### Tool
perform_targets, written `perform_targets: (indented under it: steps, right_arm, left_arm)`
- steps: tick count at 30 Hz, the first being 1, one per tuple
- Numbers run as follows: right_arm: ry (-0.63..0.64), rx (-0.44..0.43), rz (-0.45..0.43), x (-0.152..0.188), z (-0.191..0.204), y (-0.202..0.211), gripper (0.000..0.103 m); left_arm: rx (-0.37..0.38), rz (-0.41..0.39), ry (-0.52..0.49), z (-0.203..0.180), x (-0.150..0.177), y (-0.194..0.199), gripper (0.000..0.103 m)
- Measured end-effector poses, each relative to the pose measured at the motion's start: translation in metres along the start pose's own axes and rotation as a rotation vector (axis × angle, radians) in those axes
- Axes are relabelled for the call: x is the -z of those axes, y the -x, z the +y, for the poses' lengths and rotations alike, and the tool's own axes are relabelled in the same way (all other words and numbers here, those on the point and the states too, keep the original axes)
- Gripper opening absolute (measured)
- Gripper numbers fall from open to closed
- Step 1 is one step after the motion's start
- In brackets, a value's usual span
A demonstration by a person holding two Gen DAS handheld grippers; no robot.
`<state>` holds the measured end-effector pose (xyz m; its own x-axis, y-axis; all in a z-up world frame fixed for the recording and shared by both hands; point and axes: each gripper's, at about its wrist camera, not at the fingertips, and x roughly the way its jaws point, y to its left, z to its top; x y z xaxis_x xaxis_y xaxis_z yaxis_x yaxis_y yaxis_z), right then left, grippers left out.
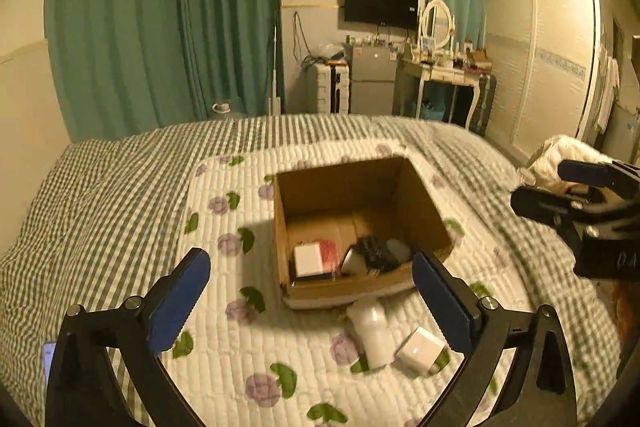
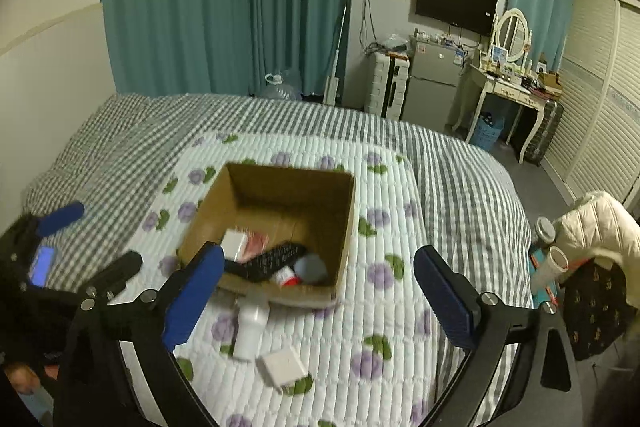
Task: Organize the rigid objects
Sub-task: 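Grasp the white spray bottle with the left tool while the right tool grasps the white square charger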
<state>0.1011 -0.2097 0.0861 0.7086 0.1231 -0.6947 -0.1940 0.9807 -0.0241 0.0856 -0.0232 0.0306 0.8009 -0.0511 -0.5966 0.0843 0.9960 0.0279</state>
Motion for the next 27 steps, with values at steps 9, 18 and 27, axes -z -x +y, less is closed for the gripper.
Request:
perform_targets:
  steps: [9, 18, 27]
  right_arm:
    - [-0.041, -0.022, 0.17, 0.075, 0.014, -0.06, 0.096]
    - [0.069, -0.06, 0.375, 0.148, 0.032, -0.143, 0.096]
    - [0.064, -0.078, 0.457, 0.171, 0.034, -0.184, 0.083]
  left_arm:
    - [-0.022, 0.088, -0.009, 0.009, 0.055, -0.038, 0.103]
    - [-0.016, 0.184, 0.009, 0.011, 0.098, -0.081, 0.103]
    - [-0.026, 0.267, 0.032, 0.006, 0.123, -0.115, 0.103]
